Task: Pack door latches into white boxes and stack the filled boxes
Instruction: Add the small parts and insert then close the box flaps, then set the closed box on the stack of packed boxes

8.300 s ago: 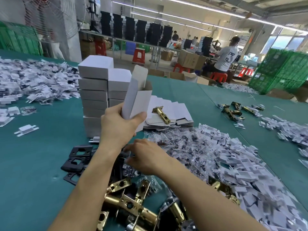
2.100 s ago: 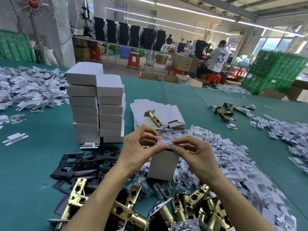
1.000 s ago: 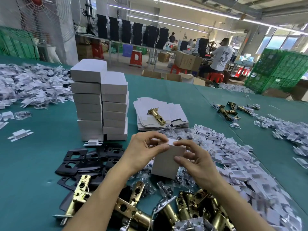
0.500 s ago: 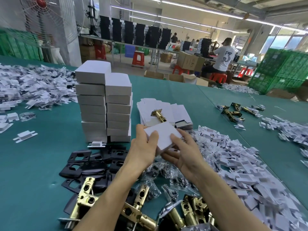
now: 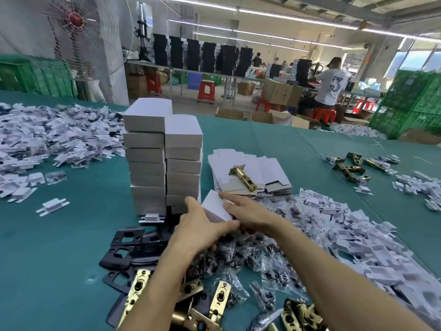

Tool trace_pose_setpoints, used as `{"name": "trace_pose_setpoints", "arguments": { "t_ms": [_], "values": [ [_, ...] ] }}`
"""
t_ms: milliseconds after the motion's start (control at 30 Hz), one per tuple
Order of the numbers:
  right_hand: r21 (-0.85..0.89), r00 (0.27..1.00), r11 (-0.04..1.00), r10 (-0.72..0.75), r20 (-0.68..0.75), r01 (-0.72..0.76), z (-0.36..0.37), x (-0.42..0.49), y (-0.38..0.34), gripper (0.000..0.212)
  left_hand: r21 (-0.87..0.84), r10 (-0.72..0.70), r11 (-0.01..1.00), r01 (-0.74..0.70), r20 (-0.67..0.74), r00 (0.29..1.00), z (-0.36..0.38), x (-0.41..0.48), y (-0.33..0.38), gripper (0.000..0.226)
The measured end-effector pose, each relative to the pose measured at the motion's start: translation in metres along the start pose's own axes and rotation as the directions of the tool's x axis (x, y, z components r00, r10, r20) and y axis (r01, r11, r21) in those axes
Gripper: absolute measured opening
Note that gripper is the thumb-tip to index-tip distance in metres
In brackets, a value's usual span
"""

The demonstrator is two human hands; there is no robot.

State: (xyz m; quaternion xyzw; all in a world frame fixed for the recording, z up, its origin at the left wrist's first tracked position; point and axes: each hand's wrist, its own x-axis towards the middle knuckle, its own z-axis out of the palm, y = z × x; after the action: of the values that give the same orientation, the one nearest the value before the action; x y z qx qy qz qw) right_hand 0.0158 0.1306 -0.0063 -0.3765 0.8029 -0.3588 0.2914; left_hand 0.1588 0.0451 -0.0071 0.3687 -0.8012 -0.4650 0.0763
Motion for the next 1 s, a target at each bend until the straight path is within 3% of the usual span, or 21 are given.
{"name": "trace_pose_setpoints", "arguments": {
  "t_ms": [100, 167, 233, 333, 500, 600, 700, 900, 1000],
  "values": [
    [-0.273, 0.993, 0.960, -0.088, -0.077, 0.064, -0.009, 0.015, -0.004, 0.037, 0.209, -0.011, 0.978, 0.020, -0.048, 0.999, 0.003, 0.003, -0.006, 0.098],
    [-0.356, 0.940, 0.934, -0.126, -0.317, 0.005, -0.018, 0.026, -0.002, 0.030, 0.415, -0.011, 0.908, 0.051, -0.097, 0.995, 0.005, 0.004, -0.010, 0.094],
    [-0.435, 0.858, 0.896, -0.149, -0.492, -0.094, -0.027, 0.036, 0.005, 0.031, 0.500, -0.016, 0.861, 0.088, -0.145, 0.989, 0.007, 0.002, -0.011, 0.094],
    [-0.670, 0.877, 0.732, -0.233, -0.420, -0.126, -0.034, 0.052, 0.016, 0.035, 0.496, 0.044, 0.865, 0.076, -0.226, 0.973, 0.011, 0.003, -0.008, 0.091],
    [-0.736, 0.883, 0.651, -0.221, -0.414, -0.182, -0.021, 0.075, 0.015, 0.045, 0.440, 0.162, 0.898, -0.023, -0.280, 0.946, 0.013, 0.004, -0.005, 0.079],
    [-0.710, 0.873, 0.670, -0.192, -0.448, -0.217, -0.013, 0.081, 0.011, 0.059, 0.414, 0.191, 0.909, -0.050, -0.307, 0.932, 0.013, 0.006, -0.009, 0.056],
    [-0.677, 0.871, 0.708, -0.188, -0.455, -0.201, -0.013, 0.081, 0.010, 0.054, 0.389, 0.212, 0.918, -0.071, -0.331, 0.919, 0.013, 0.007, -0.012, 0.039],
    [-0.630, 0.878, 0.760, -0.182, -0.442, -0.160, -0.018, 0.076, 0.014, 0.046, 0.363, 0.204, 0.929, -0.080, -0.319, 0.926, 0.012, 0.009, -0.016, 0.034],
    [-0.677, 0.875, 0.716, -0.207, -0.437, -0.170, -0.015, 0.076, 0.011, 0.044, 0.369, 0.174, 0.928, -0.055, -0.299, 0.938, 0.009, 0.011, -0.018, 0.037]
  ]
}}
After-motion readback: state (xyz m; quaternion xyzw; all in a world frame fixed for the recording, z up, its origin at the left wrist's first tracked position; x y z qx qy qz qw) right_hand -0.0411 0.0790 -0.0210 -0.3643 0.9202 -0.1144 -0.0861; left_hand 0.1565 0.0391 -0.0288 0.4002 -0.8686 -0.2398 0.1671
